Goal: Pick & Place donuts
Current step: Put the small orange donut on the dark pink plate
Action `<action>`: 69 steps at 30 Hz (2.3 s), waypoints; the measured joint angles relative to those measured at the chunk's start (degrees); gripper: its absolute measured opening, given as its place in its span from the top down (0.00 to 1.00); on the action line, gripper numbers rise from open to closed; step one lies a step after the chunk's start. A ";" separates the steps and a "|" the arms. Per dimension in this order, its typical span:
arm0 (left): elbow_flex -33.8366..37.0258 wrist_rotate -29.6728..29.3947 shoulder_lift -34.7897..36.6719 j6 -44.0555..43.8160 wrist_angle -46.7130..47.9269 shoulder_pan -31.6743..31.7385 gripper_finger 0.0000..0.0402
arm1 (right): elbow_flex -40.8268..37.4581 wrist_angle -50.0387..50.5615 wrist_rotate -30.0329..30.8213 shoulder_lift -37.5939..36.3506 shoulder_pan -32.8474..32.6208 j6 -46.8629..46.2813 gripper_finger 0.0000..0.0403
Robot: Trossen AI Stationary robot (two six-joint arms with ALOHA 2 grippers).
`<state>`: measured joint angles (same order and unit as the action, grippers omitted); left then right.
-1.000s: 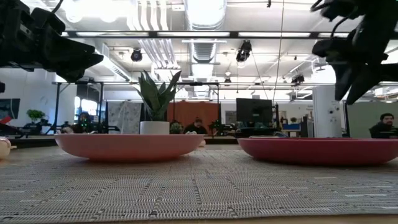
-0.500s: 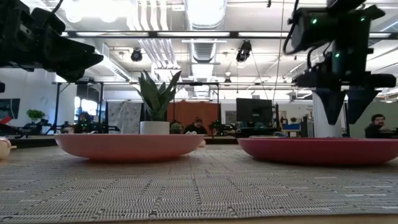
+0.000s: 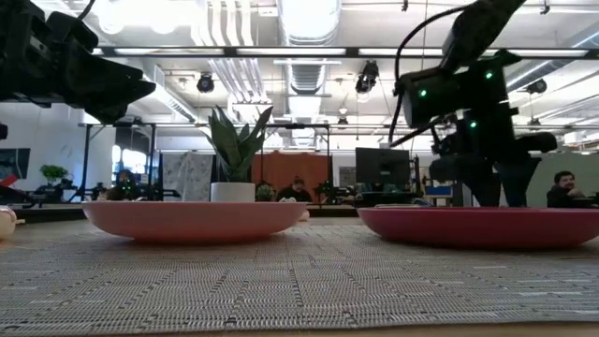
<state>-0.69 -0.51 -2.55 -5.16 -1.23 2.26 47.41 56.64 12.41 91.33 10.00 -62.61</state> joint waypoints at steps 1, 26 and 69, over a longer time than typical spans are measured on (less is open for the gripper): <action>0.00 0.00 -0.02 0.01 0.00 0.00 0.65 | 0.07 -0.04 -0.28 0.58 0.50 0.92 0.50; 0.00 0.02 -0.01 0.00 0.00 0.00 0.65 | -1.08 0.87 -1.66 -8.19 3.69 8.82 0.97; 0.01 0.01 -0.02 0.01 0.00 0.00 0.65 | -10.87 -58.27 -33.41 -2.29 -6.01 -9.91 0.97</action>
<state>-0.68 -0.50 -2.57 -5.15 -1.23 2.26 36.53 -1.63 -21.01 89.03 3.99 -72.52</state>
